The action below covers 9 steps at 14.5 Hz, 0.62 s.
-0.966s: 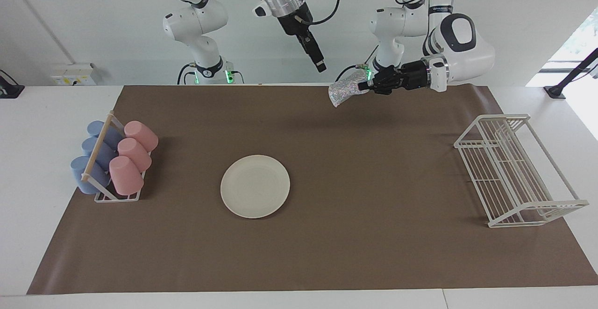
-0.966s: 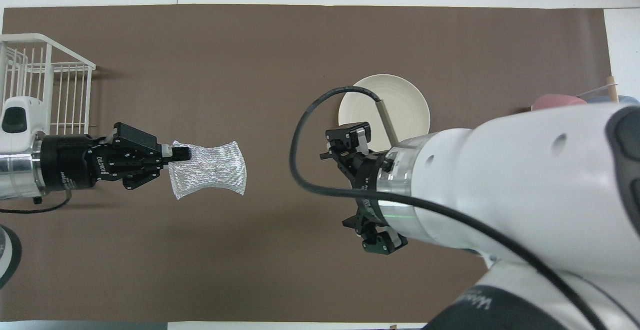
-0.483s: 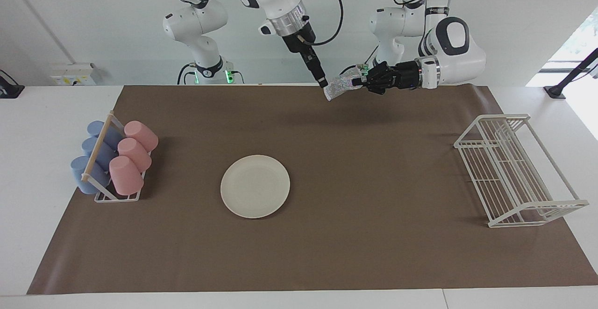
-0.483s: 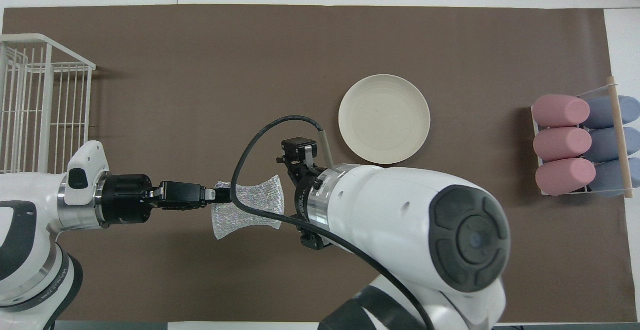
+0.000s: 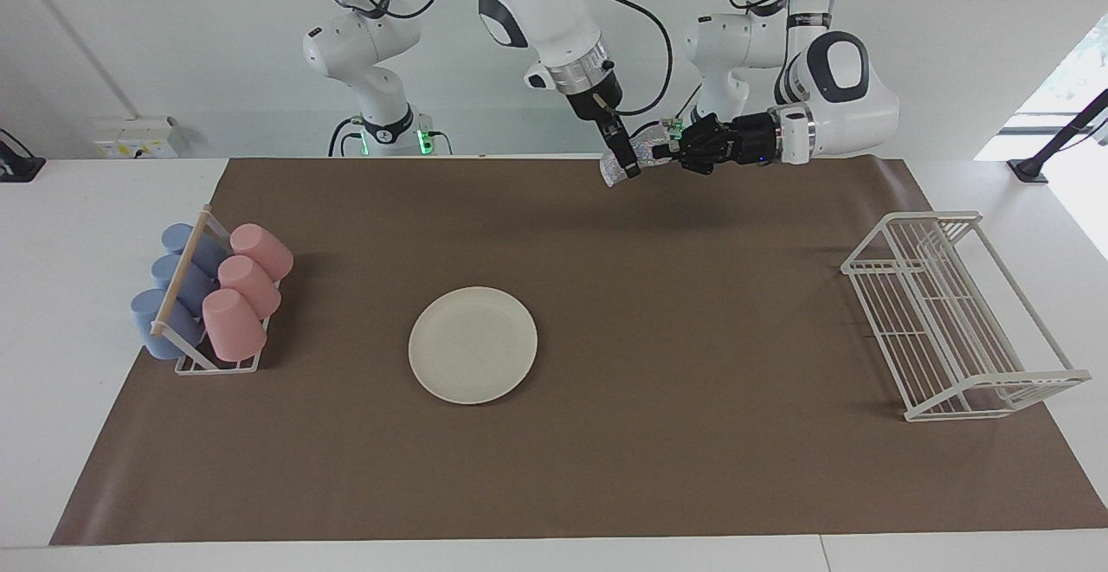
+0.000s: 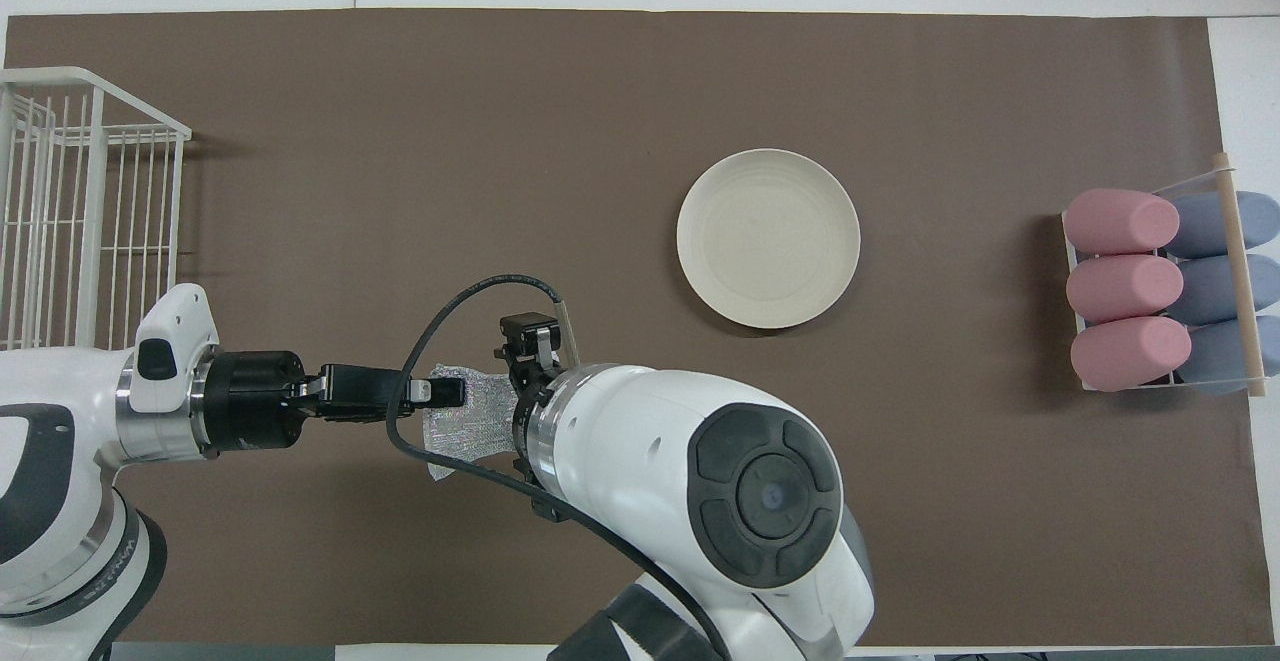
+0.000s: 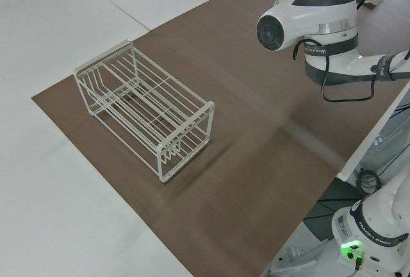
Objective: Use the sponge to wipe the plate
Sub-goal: 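Grasp the scrubber with the right gripper from the left gripper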
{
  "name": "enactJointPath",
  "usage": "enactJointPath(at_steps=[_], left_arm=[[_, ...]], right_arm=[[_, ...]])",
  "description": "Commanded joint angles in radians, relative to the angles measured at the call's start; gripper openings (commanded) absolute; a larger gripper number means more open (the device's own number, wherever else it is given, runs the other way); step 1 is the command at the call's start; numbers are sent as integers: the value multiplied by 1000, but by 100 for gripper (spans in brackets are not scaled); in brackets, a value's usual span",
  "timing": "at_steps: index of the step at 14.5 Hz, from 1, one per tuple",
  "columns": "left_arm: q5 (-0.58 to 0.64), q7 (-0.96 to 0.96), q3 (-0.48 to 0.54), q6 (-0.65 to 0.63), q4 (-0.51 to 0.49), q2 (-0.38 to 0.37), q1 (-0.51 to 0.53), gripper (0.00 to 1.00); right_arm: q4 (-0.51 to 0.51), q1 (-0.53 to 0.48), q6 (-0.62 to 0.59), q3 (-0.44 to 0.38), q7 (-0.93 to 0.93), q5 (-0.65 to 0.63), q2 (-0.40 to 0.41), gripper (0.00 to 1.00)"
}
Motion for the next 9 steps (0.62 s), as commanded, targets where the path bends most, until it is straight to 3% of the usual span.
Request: enactJointPath(at_steps=[1, 6, 7, 8, 9], left_arm=[[-26, 14, 13, 16, -36, -36, -20, 0], [-25, 12, 14, 9, -36, -39, -20, 0], [-25, 12, 14, 6, -39, -39, -19, 0], [-25, 12, 14, 8, -40, -39, -19, 0], [-25, 12, 14, 6, -41, -39, -20, 0]], right_arm=[[-5, 3, 5, -1, 30, 20, -12, 100], [-26, 8, 16, -1, 41, 20, -19, 100], [-37, 9, 17, -1, 37, 19, -21, 90], [-44, 11, 19, 1, 20, 17, -24, 63], [-49, 17, 17, 1, -18, 19, -27, 23]])
